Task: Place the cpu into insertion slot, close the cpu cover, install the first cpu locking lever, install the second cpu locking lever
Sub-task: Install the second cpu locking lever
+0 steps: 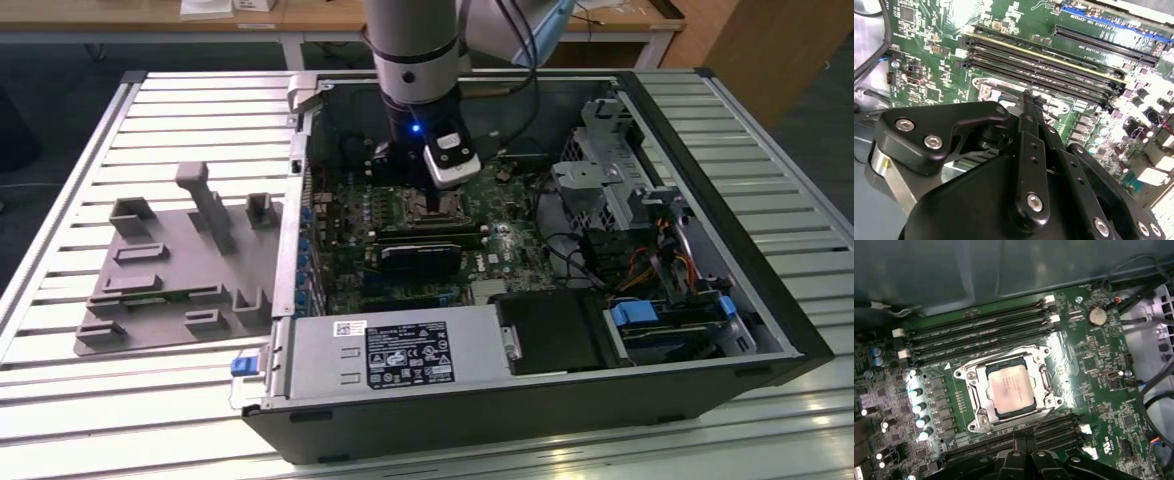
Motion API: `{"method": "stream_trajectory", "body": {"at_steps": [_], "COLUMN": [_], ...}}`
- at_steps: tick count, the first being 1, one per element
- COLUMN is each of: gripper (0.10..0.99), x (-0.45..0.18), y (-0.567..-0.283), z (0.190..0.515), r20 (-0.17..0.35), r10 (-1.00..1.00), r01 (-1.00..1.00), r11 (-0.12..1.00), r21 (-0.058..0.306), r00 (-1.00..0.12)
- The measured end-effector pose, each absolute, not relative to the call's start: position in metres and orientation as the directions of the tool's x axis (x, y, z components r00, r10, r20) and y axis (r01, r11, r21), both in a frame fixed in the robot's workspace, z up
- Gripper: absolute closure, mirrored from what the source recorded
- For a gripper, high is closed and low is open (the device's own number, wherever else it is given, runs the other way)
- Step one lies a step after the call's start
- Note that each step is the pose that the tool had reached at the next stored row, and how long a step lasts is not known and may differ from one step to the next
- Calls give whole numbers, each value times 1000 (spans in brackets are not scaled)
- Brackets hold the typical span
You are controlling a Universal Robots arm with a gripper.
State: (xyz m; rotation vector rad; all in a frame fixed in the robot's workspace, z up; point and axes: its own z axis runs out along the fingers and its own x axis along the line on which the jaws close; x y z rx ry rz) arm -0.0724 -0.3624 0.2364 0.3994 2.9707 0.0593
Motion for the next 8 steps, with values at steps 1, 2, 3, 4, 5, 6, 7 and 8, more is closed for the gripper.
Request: {"method": "stream_trajectory", "body": {"at_steps": [1,2,3,4,5,6,7,8], "gripper": [984,984,984,984,984,984,984,984], "x": [-73,-74,-74,-75,-76,-77,-78,-78], "y": [-363,-363,-364,-364,-364,-365,-365,-365], "z": [236,235,234,234,234,233,233,232], "r20": [-137,-136,-136,-136,-136,-136,-136,-136], "r10": [258,251,244,238,231,225,217,209], "r01": [253,245,239,232,225,218,210,203], "r11": [966,968,969,971,973,974,976,977], "r21": [58,58,59,59,59,59,59,59], "r00": [-956,-958,-960,-962,-963,-965,-967,-968]}}
